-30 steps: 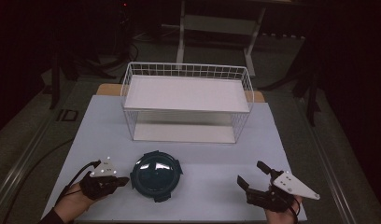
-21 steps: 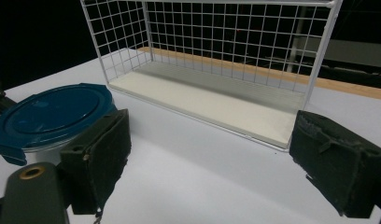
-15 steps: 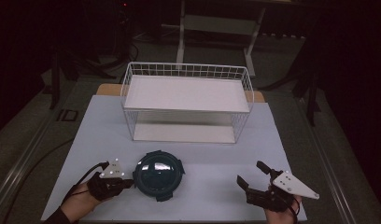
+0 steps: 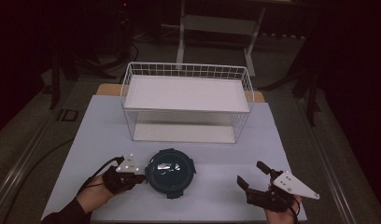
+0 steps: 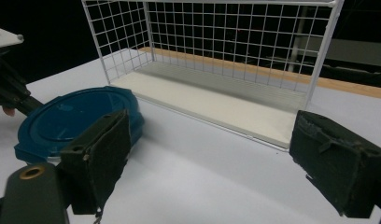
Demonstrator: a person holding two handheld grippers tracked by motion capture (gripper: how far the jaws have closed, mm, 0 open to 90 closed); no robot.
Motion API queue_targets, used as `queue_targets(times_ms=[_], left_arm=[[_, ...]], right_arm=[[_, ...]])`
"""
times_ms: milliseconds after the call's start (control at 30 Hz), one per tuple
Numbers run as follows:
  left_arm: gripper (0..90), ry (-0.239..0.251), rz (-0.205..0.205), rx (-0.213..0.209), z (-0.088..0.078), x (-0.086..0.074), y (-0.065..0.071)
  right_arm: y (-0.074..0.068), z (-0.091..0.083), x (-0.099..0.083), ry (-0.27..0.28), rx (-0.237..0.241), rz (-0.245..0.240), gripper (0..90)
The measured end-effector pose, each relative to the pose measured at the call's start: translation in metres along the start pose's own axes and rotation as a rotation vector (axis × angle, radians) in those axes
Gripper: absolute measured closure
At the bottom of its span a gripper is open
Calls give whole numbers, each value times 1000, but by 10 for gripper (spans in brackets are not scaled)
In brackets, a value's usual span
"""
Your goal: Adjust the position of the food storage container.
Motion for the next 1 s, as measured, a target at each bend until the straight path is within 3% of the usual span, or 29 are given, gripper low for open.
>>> queue_targets(times_ms=[200,367,433,667,833,1000], left_arm=[[894,9,12,-11,6,6,-2],[894,55,-18,3,-7,5,-3],[893,59,-12,2,-8,7,-2],[894,40,-5,9,-2,13,-4],[894,45,16,4,4,26,-2],[894,51,34,-26,15,40,0]], right_arm=[[-1,0,-1,-5,1,2,126],[-2,1,-1,-7,6,0,126],[-2,2,-2,-10,6,0,126],[-2,2,-2,-13,9,5,126],[-3,4,-3,-20,13,4,126],[-2,3,-3,-18,13,4,126]])
Point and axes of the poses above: each handheld gripper's, and its own axes: z roughly forward along the jaws, x roughly out of its top, y roughly to its right, the point moved 4 cm from there along z, roughly forward along the jaws, and after that the axes turned 13 degrees about z, right-handed, at the moved point
